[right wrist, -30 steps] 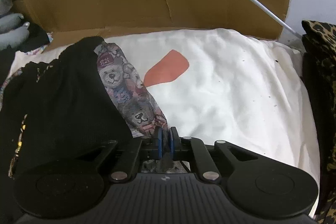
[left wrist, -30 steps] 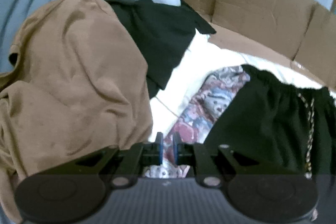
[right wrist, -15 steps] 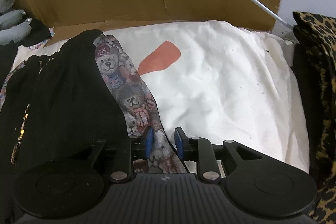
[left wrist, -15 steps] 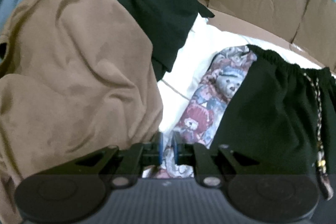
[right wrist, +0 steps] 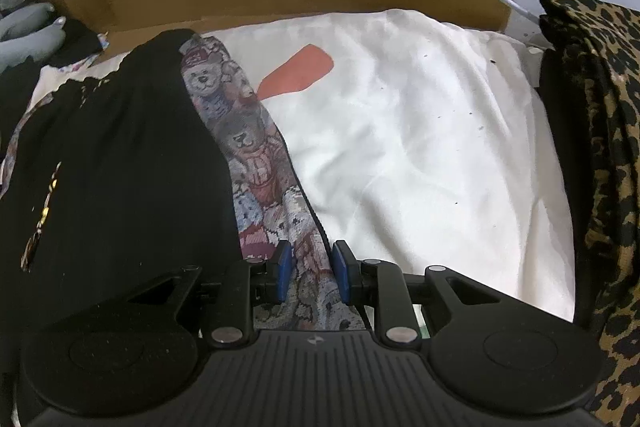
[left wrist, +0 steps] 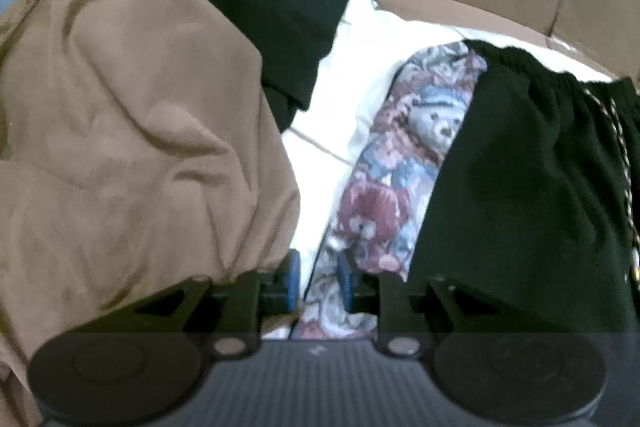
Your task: Fold clothes
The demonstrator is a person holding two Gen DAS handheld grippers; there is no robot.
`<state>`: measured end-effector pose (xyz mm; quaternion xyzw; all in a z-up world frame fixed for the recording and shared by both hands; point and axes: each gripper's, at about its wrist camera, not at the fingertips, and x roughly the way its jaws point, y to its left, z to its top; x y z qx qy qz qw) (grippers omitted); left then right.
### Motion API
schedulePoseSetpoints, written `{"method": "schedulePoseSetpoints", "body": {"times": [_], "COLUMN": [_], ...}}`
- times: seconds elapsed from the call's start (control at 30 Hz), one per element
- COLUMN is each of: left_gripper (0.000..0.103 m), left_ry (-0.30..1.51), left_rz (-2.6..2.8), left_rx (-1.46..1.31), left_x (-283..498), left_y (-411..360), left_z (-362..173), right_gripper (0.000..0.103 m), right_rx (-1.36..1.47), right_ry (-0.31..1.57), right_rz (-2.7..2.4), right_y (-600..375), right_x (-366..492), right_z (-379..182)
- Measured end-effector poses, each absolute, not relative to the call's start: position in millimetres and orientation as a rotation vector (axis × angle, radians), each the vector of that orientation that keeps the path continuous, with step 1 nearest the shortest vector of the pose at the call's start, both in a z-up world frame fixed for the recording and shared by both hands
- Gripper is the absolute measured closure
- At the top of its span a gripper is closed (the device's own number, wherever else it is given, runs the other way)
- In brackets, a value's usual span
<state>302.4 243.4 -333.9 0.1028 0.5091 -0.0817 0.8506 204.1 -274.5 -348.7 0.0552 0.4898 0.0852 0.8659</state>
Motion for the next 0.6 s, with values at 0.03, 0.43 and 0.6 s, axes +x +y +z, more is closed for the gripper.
{"method": "schedulePoseSetpoints", "body": {"times": [0.03,0.43,0.6], "left_gripper": [0.081,0.084,0.096], "left_ry": [1.075,1.078,1.076], "left_rz": [-0.179,-0.217,-0.201], "left_rx": [0.223,0.362,0.412], "left_x": [300.0,289.6,291.1], "left_y": [244.6,238.7,235.7], "left_z": [-333.7,-337.7,-339.5], "right_gripper": [0.074,0.101,0.102], "right_rx": [0.118,0.076,0.018], "right_ry": [1.029,1.055,1.052], "right_rz": [0.180,0.193,0.142], "right_y": [-275.9,-272.5,-270.6], "right_x": [204.9,208.1,208.7], "right_z": [-348.5,-349.9,-341.2]}}
